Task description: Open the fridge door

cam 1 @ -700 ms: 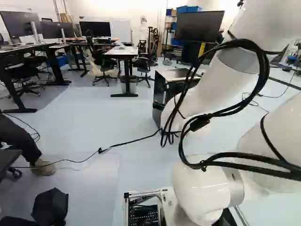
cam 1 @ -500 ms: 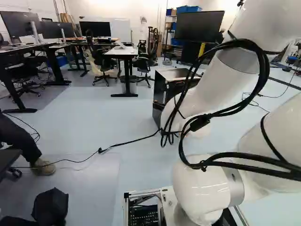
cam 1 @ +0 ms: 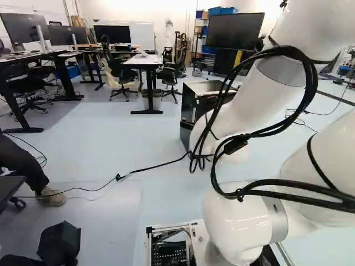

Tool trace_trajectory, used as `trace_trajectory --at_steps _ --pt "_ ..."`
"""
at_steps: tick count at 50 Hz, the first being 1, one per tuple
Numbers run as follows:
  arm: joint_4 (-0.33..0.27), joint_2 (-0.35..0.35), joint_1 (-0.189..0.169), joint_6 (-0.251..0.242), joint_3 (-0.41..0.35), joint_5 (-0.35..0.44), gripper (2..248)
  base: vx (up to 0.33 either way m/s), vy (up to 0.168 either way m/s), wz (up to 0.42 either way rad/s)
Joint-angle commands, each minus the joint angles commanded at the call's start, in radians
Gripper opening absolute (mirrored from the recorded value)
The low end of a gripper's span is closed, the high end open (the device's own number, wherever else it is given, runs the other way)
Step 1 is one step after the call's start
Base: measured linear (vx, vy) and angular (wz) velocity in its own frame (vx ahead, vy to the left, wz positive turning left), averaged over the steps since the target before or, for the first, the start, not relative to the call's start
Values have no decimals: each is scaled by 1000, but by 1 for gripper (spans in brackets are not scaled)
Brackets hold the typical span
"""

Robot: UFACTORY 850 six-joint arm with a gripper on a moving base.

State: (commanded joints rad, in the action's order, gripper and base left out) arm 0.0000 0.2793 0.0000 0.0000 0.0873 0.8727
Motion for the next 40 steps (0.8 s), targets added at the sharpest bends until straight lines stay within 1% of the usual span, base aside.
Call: trace_trajectory --at_steps 19,40 --pt "0 0 0 0 0 0 247 26 -3 -11" --pt "0 0 0 0 0 0 247 65 -1 -9"
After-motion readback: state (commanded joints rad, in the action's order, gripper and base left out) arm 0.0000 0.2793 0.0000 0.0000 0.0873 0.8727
